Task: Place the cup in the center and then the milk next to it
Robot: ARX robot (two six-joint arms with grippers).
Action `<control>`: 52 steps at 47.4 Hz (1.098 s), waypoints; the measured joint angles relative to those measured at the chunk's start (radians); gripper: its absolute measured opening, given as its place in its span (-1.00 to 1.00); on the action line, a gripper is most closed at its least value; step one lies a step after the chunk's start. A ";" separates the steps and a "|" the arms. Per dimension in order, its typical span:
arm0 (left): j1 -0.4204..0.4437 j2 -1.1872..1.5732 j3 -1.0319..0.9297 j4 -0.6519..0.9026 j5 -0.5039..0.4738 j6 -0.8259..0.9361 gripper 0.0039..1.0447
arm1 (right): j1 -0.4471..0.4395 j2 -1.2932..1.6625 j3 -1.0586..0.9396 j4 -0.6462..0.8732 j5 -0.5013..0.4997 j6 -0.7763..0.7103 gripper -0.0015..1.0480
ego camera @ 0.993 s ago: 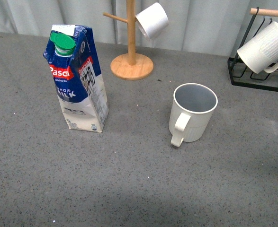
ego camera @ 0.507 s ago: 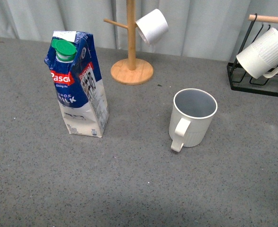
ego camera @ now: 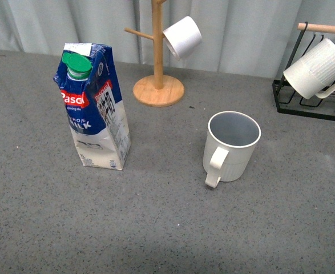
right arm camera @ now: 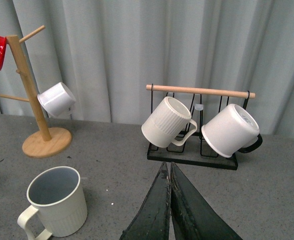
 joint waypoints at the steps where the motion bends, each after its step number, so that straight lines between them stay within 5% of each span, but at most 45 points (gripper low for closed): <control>1: 0.000 0.000 0.000 0.000 0.000 0.000 0.88 | 0.000 -0.010 0.000 -0.010 0.000 0.000 -0.98; 31: 0.000 0.000 0.000 0.000 0.000 0.000 0.88 | 0.000 -0.272 0.000 -0.266 0.000 0.000 -0.98; 35: 0.000 0.000 0.000 0.000 -0.001 0.000 0.88 | 0.000 -0.398 0.001 -0.427 -0.003 0.000 -0.98; 46: 0.000 0.000 0.000 0.000 0.000 0.000 0.88 | 0.000 -0.440 0.001 -0.442 -0.003 0.000 -0.98; 52: 0.000 0.000 0.000 0.000 0.000 0.000 0.88 | 0.000 -0.441 0.001 -0.442 -0.003 -0.001 -0.69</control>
